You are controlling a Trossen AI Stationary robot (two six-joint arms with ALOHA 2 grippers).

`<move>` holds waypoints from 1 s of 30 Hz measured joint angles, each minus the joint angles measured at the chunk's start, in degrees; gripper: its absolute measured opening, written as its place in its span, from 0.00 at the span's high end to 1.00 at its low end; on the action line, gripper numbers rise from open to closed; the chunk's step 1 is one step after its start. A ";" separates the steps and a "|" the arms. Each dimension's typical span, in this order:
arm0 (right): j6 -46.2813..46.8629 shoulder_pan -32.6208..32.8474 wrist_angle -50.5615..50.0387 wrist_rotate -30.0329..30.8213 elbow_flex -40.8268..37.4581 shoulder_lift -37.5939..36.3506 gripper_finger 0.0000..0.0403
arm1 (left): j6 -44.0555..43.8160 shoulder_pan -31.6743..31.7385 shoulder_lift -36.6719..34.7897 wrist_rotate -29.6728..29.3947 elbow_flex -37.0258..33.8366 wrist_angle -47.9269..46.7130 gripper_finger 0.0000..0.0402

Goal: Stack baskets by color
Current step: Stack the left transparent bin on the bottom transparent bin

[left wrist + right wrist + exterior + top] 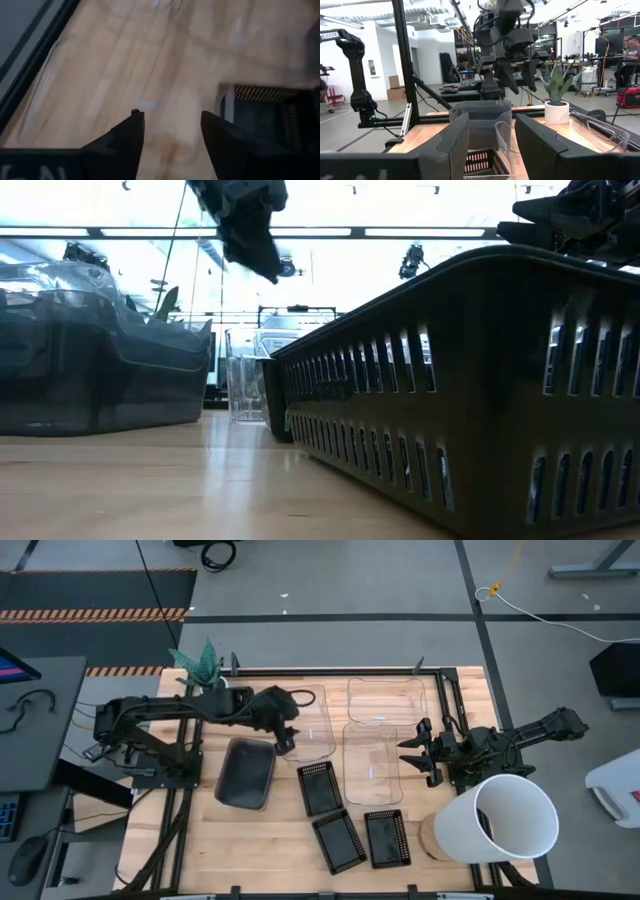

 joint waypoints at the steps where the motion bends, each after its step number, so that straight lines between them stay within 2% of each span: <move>1: 0.00 -0.02 -0.02 0.00 0.00 0.02 0.59 | 0.96 -0.71 0.00 0.00 -0.81 2.12 0.52; 4: 0.00 -0.02 -0.01 -0.02 0.00 0.02 0.59 | 2.20 -2.38 0.15 -0.18 -2.40 5.96 0.55; 11: 0.00 -0.02 0.03 0.01 0.00 -0.01 0.59 | -3.55 -5.89 6.01 -3.09 -2.72 10.52 0.60; 20: 0.00 -0.02 0.01 -0.02 0.00 0.02 0.59 | -1.54 -10.10 14.13 -2.91 6.34 12.07 0.59; 25: 0.00 -0.01 0.00 0.01 0.00 -0.01 0.59 | -0.17 -10.52 16.92 -2.80 10.75 5.75 0.61; 30: 0.00 0.00 -0.03 0.01 0.00 0.02 0.59 | -1.60 -9.10 17.89 -3.29 11.22 0.23 0.61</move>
